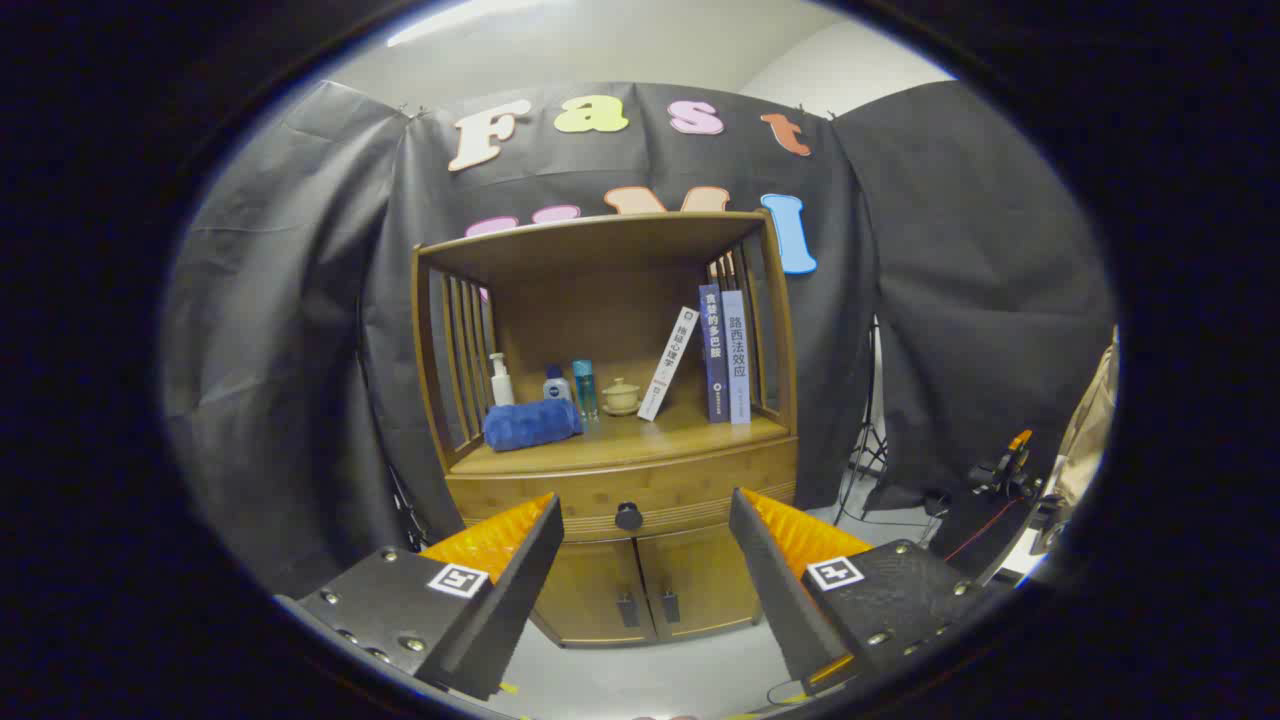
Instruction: Pull open the drawer, take out the items inside it, and place them on the countertop above the cabinet.
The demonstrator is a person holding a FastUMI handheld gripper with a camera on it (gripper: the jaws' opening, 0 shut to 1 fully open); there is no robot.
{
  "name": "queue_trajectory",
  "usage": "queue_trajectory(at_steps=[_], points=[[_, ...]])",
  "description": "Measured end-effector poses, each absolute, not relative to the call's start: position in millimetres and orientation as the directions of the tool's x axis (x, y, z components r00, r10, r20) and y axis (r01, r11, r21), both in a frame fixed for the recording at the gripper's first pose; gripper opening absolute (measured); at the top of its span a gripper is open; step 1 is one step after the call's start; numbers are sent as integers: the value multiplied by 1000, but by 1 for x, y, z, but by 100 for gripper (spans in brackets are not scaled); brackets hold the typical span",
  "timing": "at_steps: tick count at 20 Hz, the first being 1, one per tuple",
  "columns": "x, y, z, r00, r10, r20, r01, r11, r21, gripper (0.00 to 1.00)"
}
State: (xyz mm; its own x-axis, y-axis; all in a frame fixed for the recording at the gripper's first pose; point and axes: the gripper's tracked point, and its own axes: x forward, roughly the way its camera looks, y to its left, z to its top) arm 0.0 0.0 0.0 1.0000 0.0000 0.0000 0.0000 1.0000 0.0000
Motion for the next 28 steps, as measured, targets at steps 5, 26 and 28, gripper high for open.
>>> queue_trajectory(at_steps=[5, 26, 28], points=[[1, 3, -4, 1000, 6, 0, -6, 1000, -7, 100], [20, -6, -22, 1000, 13, 17, -13, 1000, -20, 100], [37, -6, -25, 999, 23, 35, -22, 999, -36, 100]])
